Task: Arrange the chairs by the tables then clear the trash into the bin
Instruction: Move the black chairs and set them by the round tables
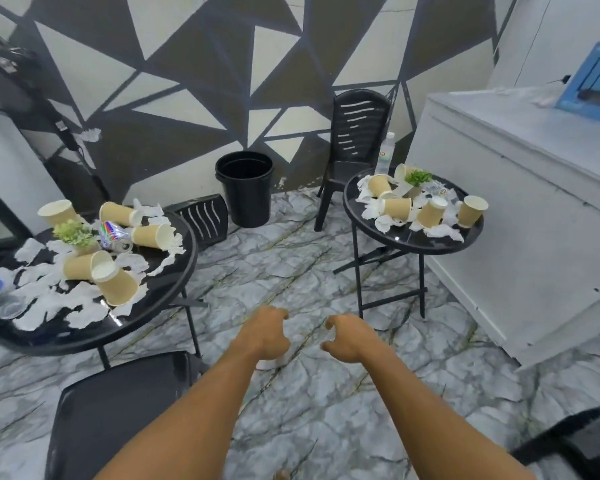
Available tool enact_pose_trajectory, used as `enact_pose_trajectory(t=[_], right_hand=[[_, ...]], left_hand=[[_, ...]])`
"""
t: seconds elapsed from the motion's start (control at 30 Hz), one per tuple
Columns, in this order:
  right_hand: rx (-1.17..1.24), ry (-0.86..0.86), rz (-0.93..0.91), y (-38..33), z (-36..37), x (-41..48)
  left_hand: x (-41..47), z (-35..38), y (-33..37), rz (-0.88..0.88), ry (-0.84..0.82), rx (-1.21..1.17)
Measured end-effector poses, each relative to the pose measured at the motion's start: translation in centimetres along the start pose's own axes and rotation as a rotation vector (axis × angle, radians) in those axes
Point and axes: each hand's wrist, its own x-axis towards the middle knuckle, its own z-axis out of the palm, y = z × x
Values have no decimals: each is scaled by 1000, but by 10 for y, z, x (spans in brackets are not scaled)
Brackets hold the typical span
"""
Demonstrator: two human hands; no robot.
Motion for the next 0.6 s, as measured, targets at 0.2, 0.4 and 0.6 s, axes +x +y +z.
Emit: enact_pose_trajectory(t=[0.2,0.4,0.6], right_hand=[[-3,1,37,-2,-55,97],[37,26,4,2,-102,191],[14,-19,-76,7,-148,321]], left_hand=[[95,-54,-17,-28,-33,-31],[189,-103,-17,-26,3,-24],[301,-142,-26,-70,15,-50]])
